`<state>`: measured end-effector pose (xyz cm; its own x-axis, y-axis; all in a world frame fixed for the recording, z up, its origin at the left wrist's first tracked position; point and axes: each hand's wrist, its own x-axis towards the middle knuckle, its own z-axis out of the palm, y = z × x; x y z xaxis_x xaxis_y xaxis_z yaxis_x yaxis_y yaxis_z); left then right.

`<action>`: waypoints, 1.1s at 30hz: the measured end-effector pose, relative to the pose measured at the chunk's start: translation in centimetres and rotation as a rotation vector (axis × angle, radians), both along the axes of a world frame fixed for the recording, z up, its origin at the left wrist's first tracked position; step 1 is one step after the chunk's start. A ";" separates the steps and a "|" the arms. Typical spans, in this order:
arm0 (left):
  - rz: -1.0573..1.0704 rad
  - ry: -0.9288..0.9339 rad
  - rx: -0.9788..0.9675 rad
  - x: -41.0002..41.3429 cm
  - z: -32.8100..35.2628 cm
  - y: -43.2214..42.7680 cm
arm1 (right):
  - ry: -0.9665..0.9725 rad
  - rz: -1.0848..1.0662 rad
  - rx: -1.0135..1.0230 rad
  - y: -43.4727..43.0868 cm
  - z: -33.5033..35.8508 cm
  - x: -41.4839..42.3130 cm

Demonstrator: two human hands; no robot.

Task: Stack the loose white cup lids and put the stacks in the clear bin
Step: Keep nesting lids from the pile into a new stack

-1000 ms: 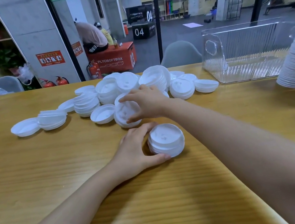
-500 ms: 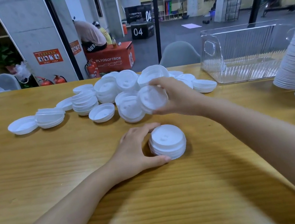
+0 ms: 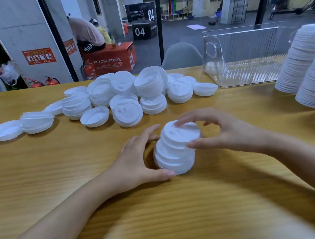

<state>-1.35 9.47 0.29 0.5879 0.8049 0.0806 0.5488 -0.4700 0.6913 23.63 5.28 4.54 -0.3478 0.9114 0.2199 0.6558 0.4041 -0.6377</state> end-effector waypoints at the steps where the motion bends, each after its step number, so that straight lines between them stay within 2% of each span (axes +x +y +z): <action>1: 0.002 -0.014 -0.002 0.0 -0.2 0.1 | -0.010 0.019 0.022 0.1 -0.2 -0.4; 21: -0.005 -0.019 0.019 -0.3 -0.2 0.1 | -0.028 0.068 0.050 0.5 -3.0 -1.0; 27: -0.022 -0.119 -0.002 -0.3 -0.1 0.3 | 0.105 -0.037 0.092 0.9 -3.8 -0.7; 33: 0.039 -0.138 0.123 0.3 -0.2 0.3 | 0.066 -0.154 0.204 1.3 -4.5 -0.5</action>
